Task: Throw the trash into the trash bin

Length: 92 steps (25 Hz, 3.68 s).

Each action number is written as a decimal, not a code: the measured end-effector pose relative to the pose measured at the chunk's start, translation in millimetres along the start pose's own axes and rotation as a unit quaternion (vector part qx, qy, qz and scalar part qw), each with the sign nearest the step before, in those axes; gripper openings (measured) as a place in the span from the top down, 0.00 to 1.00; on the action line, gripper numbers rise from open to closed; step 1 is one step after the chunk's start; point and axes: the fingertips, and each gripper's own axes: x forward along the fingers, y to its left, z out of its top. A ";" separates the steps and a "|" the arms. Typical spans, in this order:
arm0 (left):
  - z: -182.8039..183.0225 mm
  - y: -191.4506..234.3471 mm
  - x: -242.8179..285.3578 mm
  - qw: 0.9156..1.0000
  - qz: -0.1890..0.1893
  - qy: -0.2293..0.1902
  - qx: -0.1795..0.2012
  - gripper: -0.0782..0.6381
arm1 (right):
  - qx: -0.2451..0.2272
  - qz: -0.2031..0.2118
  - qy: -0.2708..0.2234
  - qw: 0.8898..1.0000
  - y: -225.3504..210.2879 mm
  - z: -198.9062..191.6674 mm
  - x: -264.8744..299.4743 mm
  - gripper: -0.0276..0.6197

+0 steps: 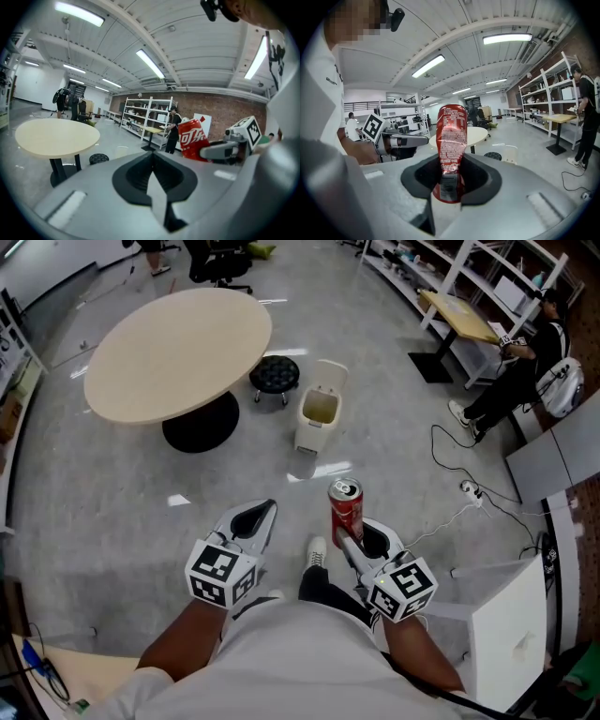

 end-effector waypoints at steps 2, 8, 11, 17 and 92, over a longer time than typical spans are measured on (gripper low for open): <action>1.0 5.0 7.6 1.000 0.003 0.004 0.000 0.88 | 0.003 -0.001 -0.004 1.000 -9.9 3.2 6.6 0.79; 18.6 10.7 44.0 1.000 -0.002 0.008 0.006 0.88 | 0.008 -0.002 -0.009 1.000 -42.7 17.1 23.9 0.79; 31.5 12.9 63.8 1.000 -0.004 0.005 0.006 0.88 | 0.008 -0.002 -0.009 1.000 -61.5 25.7 30.7 0.79; 48.8 22.3 100.5 1.000 0.003 -0.001 0.009 0.88 | 0.004 0.003 -0.015 1.000 -97.7 41.1 46.9 0.79; 101.7 255.7 377.1 0.994 -0.040 0.098 0.012 0.88 | 0.034 -0.033 0.101 0.994 -320.0 82.2 322.1 0.79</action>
